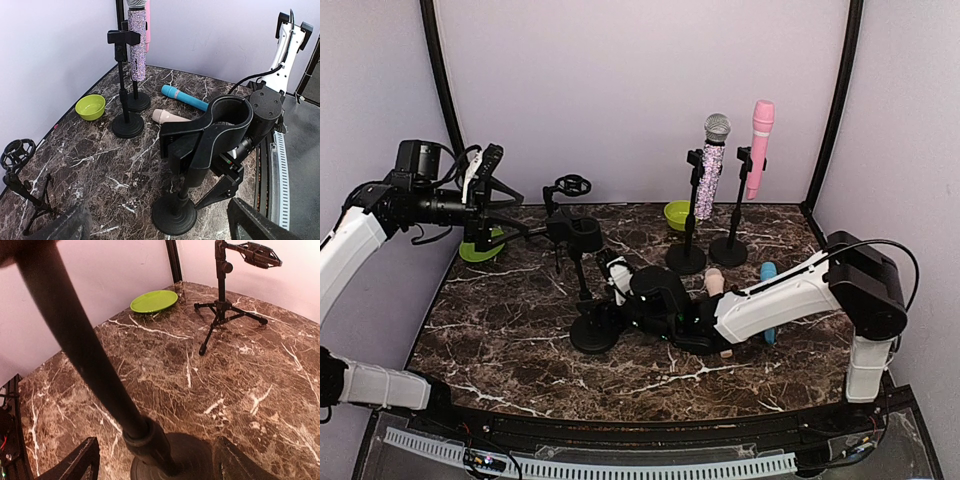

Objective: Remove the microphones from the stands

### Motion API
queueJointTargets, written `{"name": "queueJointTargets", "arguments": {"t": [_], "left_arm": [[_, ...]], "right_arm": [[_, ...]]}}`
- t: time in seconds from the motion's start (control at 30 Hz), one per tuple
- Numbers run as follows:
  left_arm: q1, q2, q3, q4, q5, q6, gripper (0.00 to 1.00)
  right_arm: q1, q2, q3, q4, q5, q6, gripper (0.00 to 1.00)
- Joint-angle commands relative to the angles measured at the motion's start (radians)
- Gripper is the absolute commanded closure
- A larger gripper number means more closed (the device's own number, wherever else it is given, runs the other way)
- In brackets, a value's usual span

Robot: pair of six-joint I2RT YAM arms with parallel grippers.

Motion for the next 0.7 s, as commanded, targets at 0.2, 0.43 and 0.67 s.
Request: {"name": "queueJointTargets", "arguments": {"t": [0.2, 0.43, 0.67], "left_arm": [[0.012, -0.038, -0.003, -0.02, 0.017, -0.013, 0.03], [0.013, -0.046, -0.004, -0.027, 0.028, -0.011, 0.03], [0.013, -0.041, -0.007, -0.01, 0.031, -0.027, 0.03]], "right_arm": [[0.011, 0.141, 0.155, 0.105, -0.064, -0.183, 0.51], [0.012, 0.137, 0.09, 0.162, -0.014, -0.155, 0.54], [0.012, 0.102, 0.054, 0.231, 0.022, -0.174, 0.84]]}}
